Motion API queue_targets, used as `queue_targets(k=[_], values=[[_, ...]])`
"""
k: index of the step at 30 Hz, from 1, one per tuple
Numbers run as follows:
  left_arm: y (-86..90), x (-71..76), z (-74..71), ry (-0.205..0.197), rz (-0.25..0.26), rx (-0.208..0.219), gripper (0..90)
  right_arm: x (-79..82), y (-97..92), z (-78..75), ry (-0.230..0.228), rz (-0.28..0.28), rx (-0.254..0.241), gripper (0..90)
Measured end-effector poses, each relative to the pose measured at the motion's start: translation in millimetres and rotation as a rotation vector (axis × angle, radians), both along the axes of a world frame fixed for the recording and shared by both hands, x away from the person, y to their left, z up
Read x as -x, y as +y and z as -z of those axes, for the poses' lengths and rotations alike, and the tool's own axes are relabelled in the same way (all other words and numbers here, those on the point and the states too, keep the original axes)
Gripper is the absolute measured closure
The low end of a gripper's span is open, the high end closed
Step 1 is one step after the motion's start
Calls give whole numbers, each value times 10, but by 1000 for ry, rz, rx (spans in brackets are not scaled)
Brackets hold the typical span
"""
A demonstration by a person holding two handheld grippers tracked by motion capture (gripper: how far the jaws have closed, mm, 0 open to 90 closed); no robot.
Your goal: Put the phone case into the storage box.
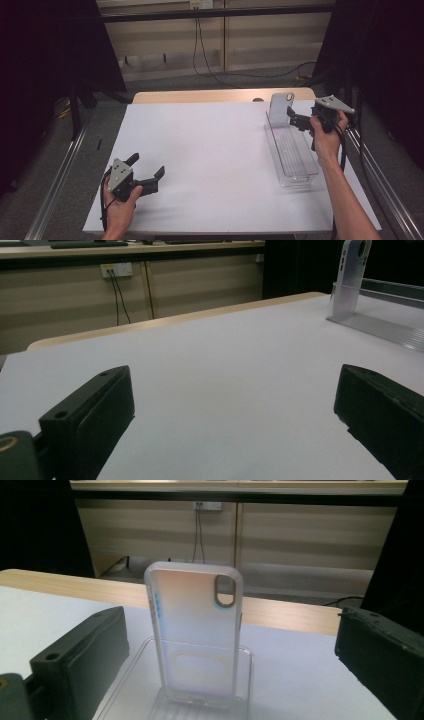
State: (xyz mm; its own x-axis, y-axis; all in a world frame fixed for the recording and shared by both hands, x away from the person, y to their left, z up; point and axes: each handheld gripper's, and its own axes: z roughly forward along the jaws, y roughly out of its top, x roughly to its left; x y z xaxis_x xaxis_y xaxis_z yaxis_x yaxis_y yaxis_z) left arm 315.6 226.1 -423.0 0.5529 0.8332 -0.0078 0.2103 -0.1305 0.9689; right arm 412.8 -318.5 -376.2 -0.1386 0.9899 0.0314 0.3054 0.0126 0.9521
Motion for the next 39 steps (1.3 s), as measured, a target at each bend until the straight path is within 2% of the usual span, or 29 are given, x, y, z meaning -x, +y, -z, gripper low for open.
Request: queue_targets(k=[3, 8, 12, 23, 26, 36, 39], values=[[4, 12, -6, -10, -11, 1, 26, 55, -1, 16, -9, 14, 5, 20], [-8, 2, 8, -13, -7, 4, 26, 150, -3, 28, -29, -6, 17, 22], [-15, 5, 12, -16, -3, 3, 26, 226, -12, 21, -48, -13, 6, 22], [-15, 16, 18, -18, 15, 21, 26, 441, -36, 82, -47, -34, 10, 14], [-13, 15, 19, -18, 13, 23, 26, 522, -42, 80, -59, -40, 8, 11], [26, 46, 5, -15, 12, 23, 24, 704, -45, 116, -65, -41, 20, 9], [26, 70, -10, -17, 11, 36, 25, 774, -61, 124, -68, -37, 18, 8]])
